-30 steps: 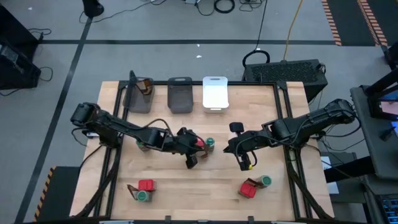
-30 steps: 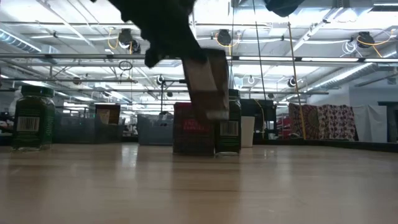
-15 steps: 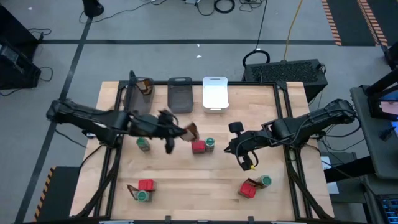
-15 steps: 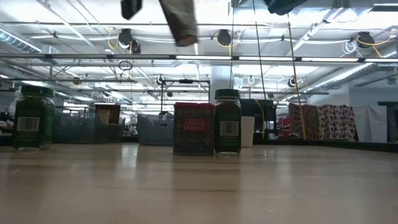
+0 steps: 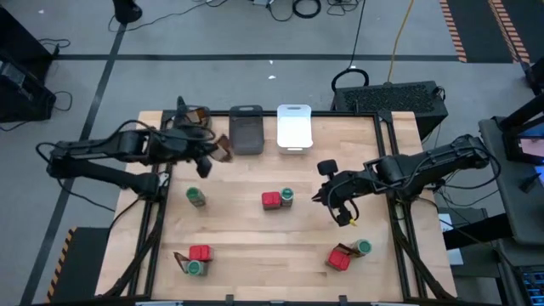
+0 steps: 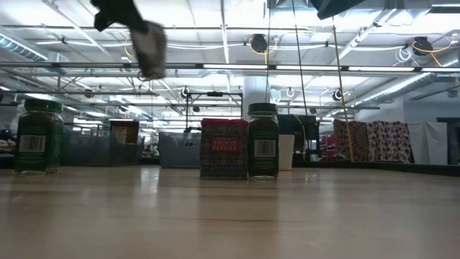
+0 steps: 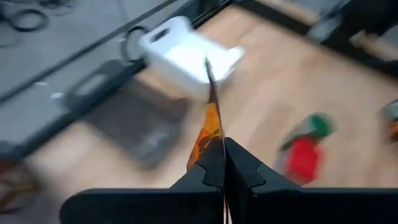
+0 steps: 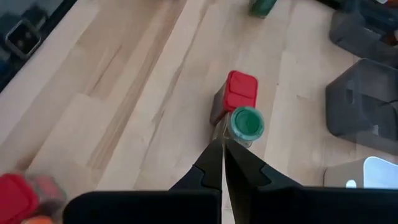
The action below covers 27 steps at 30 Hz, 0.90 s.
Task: Sort spices by type
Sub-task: Put the middle top brown seasoning sachet into the left black bin
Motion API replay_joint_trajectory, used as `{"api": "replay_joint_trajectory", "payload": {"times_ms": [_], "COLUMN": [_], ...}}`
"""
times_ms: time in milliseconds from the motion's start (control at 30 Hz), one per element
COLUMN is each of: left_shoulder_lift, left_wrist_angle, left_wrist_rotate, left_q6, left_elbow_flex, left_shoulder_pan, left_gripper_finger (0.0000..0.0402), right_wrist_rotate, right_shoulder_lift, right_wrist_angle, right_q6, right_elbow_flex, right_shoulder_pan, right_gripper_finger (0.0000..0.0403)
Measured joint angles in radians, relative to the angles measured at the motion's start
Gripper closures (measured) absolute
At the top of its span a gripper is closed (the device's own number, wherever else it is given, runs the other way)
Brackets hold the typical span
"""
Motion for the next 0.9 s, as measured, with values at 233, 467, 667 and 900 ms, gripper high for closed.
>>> {"api": "replay_joint_trajectory", "payload": {"times_ms": [233,467,667,900], "left_shoulder_lift": [-0.049,-0.038,0.002,0.093], "left_wrist_angle": [-0.134,-0.212,-0.198,-0.194], "left_wrist_rotate": [0.014,0.048,0.124,0.14], "left_q6": [0.433,0.782,0.907,0.914], "left_elbow_flex": [0.0,0.0,0.0,0.0], "left_shoulder_pan": [0.234,0.474,0.634,0.729], "left_gripper_finger": [0.0401,0.0401,0.0401,0.0401], "right_wrist_rotate": [0.012,0.011,0.045,0.053], "right_shoulder_lift": [0.035,0.077,0.12,0.162], "right_wrist_angle": [0.182,0.332,0.369,0.384], "right_q6": [0.217,0.325,0.418,0.474], "right_elbow_flex": [0.0,0.0,0.0,0.0], "right_shoulder_pan": [-0.043,-0.058,-0.058,-0.058], "right_gripper_finger": [0.0403,0.0403,0.0403,0.0403]}}
